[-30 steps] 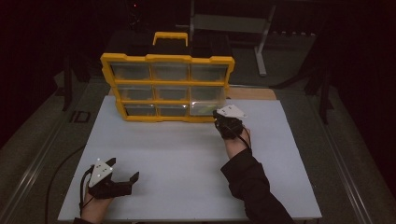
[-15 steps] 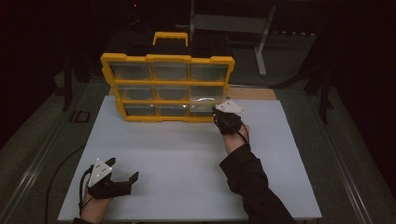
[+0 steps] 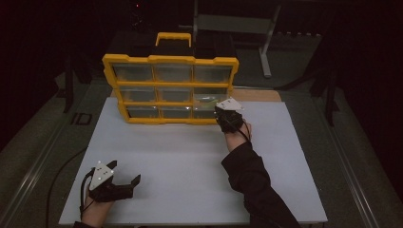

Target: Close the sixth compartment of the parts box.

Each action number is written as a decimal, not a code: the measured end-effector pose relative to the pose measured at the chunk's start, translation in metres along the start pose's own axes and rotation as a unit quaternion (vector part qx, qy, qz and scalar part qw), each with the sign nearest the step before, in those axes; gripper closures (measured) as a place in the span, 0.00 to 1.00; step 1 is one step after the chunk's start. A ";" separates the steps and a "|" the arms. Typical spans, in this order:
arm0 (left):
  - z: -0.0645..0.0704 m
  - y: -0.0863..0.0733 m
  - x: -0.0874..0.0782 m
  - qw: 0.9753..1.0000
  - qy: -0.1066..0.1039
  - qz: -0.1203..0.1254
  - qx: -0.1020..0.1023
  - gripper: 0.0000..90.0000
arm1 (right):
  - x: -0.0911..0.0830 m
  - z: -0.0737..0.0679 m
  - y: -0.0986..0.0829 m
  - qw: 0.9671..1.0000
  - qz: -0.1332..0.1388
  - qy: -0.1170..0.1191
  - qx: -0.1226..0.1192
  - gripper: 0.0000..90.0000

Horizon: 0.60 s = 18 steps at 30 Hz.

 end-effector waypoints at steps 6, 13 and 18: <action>0.002 0.001 0.000 1.000 0.000 0.001 0.005 0.00 | 0.005 0.002 -0.001 1.000 -0.006 -0.004 -0.003 1.00; 0.002 0.002 -0.001 1.000 0.001 0.004 0.007 0.00 | 0.012 0.007 0.003 1.000 -0.008 -0.011 -0.001 1.00; 0.002 0.002 -0.001 1.000 0.000 0.004 0.007 0.00 | 0.016 0.009 0.006 1.000 -0.006 -0.012 0.005 1.00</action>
Point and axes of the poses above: each handheld gripper's, and its own axes: x roughly forward along the jaws, y roughly out of its top, z roughly to its right, the point moved 10 cm from there along x, roughly forward along the jaws, and after that the axes turned 9 degrees about z, right-handed, at the moved point
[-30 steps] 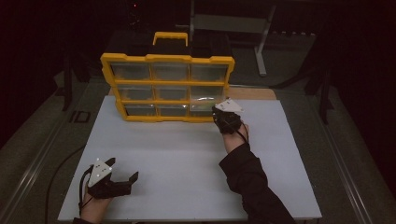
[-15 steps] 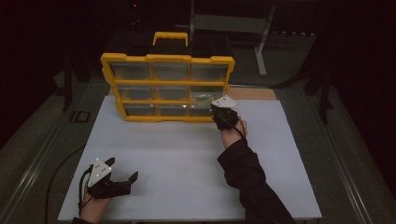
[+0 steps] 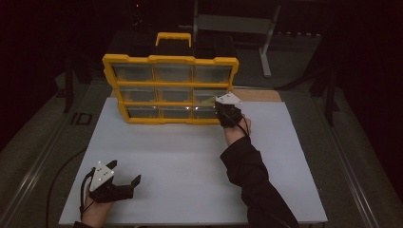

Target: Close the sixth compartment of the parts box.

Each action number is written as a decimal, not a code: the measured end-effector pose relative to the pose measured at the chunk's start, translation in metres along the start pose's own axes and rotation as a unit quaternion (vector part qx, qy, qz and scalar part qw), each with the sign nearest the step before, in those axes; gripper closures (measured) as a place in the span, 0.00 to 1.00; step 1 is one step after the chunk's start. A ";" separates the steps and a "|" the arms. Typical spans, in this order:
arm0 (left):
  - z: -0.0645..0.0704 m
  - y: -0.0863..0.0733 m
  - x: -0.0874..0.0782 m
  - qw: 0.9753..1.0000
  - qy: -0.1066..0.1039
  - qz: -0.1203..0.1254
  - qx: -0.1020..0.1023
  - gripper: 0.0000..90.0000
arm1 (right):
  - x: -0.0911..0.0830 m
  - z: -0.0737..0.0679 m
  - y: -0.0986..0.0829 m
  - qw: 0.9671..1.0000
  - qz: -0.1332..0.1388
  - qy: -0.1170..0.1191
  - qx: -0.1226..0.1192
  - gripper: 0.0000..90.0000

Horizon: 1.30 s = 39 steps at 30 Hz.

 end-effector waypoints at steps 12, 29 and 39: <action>-0.001 0.000 0.000 1.000 0.000 0.001 -0.001 0.00 | 0.010 0.007 0.004 1.000 -0.002 -0.005 0.002 1.00; -0.001 -0.001 0.000 1.000 -0.002 0.000 -0.001 0.00 | 0.012 0.005 0.003 1.000 -0.006 0.011 0.016 1.00; -0.001 -0.001 -0.001 1.000 -0.002 0.001 -0.001 0.00 | 0.007 -0.003 0.002 0.998 -0.005 0.033 0.045 0.84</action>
Point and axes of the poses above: each handheld gripper's, and its own axes: x roughly forward along the jaws, y roughly out of its top, z roughly to its right, the point moved 10 cm from there along x, roughly forward along the jaws, and after that the axes turned 9 degrees about z, right-handed, at the moved point
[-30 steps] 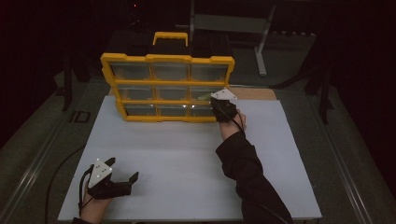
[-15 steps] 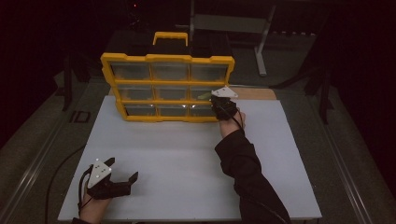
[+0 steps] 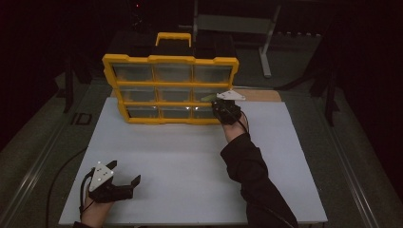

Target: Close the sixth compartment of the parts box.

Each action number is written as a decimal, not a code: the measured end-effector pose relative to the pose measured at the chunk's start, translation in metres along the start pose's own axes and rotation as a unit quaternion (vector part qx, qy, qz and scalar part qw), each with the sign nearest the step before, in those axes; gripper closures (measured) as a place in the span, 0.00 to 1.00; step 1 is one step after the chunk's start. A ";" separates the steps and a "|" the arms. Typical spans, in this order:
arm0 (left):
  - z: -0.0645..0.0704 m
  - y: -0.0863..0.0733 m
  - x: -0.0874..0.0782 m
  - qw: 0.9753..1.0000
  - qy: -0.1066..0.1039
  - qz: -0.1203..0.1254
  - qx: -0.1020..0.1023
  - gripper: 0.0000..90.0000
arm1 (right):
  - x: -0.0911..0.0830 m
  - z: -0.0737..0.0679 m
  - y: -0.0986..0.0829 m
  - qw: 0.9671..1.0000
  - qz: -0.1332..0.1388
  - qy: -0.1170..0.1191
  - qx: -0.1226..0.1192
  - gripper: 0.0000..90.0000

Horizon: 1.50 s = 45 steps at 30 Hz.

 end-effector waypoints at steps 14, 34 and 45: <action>0.000 -0.001 0.000 1.000 0.000 -0.002 0.001 0.00 | -0.007 -0.020 0.001 0.999 -0.009 0.046 0.024 0.24; 0.000 0.000 0.005 1.000 0.000 -0.002 -0.004 0.00 | -0.019 -0.038 0.006 0.993 0.003 0.121 -0.001 0.10; -0.001 -0.001 0.002 1.000 0.002 -0.002 -0.005 0.00 | -0.025 -0.044 0.013 0.984 0.020 0.179 0.009 0.11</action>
Point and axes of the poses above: each handheld gripper's, and its own axes: x roughly forward along the jaws, y roughly out of its top, z roughly to its right, the point moved 10 cm from there along x, roughly forward along the jaws, and after that the axes turned 9 degrees about z, right-handed, at the moved point
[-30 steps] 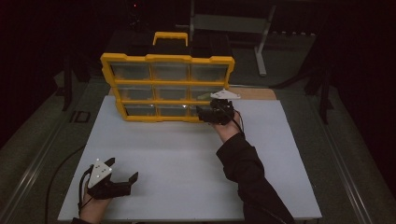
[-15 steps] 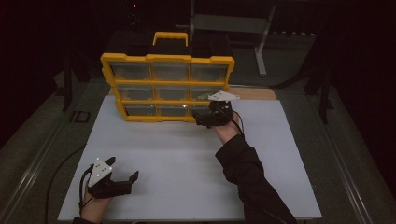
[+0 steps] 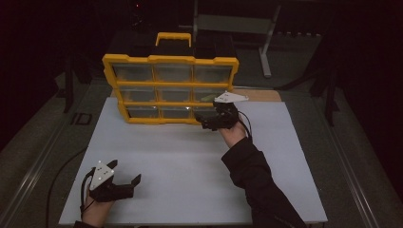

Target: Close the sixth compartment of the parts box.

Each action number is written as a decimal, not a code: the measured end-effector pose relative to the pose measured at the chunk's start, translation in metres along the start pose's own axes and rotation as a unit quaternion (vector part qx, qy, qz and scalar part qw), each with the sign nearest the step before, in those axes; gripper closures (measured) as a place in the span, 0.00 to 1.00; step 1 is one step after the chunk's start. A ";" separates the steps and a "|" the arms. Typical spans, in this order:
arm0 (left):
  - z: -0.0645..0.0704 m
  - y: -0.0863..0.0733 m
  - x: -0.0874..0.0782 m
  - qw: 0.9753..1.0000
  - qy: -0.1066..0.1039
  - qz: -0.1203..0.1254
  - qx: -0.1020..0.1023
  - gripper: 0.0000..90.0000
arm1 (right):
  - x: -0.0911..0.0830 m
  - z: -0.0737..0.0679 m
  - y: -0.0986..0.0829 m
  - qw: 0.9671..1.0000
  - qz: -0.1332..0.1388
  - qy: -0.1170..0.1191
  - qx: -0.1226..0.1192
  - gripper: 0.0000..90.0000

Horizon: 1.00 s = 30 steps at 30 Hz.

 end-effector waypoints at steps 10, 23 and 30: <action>0.001 0.000 -0.002 1.000 0.000 0.002 0.004 0.00 | -0.006 -0.007 -0.001 1.000 -0.014 0.005 -0.026 0.11; -0.001 0.002 -0.003 1.000 -0.001 0.006 -0.005 0.00 | -0.035 -0.022 0.006 0.998 0.012 0.040 -0.038 0.11; 0.000 0.001 -0.003 1.000 -0.001 0.005 -0.003 0.00 | -0.056 -0.025 -0.005 0.997 0.025 0.060 -0.032 0.10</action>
Point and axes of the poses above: each handheld gripper's, and its own axes: x roughly forward along the jaws, y roughly out of its top, z roughly to its right, the point moved 10 cm from there along x, roughly forward along the jaws, and after that the axes turned 9 degrees about z, right-handed, at the moved point
